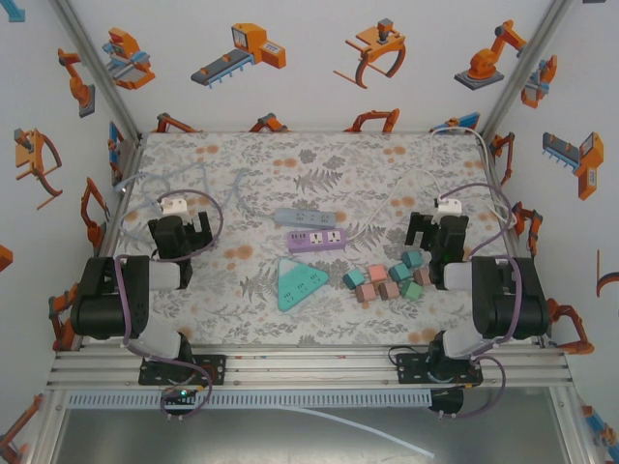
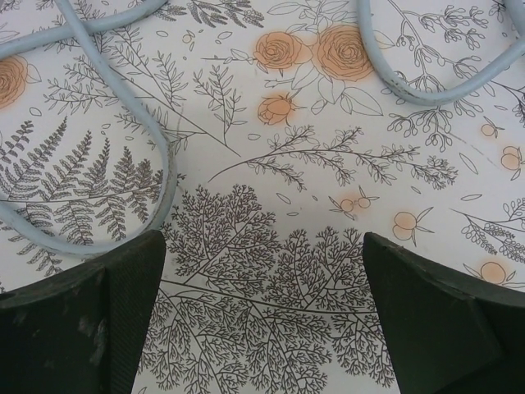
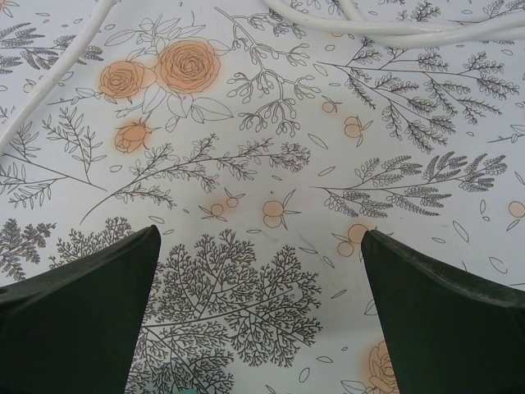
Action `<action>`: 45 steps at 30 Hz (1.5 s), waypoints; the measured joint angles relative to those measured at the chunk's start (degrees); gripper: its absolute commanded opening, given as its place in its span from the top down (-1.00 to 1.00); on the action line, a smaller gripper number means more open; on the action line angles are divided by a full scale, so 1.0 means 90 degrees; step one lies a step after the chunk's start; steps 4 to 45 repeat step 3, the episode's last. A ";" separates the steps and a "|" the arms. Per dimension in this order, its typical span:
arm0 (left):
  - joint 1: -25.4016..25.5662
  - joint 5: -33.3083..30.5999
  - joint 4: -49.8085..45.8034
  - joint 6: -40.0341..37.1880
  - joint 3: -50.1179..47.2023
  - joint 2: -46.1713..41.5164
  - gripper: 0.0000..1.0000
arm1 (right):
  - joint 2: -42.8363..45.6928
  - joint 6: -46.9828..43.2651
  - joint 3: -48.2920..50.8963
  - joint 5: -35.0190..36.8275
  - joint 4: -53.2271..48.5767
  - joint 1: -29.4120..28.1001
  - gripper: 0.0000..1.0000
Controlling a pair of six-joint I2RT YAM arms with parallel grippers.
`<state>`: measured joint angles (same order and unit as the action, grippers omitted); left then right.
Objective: Pull the plug off the socket
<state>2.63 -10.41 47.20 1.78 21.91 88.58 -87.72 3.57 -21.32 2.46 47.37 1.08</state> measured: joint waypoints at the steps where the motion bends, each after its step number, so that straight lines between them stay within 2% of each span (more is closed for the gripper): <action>1: 0.0000 0.0000 -0.0002 0.0000 0.0000 0.0000 -0.94 | 0.0000 0.0000 -0.0002 0.0000 0.0000 0.0000 -0.99; 45: 0.0000 0.0000 0.0000 0.0000 0.0000 0.0000 -0.94 | 0.0000 -0.0002 -0.0002 0.0007 0.0000 0.0000 -0.99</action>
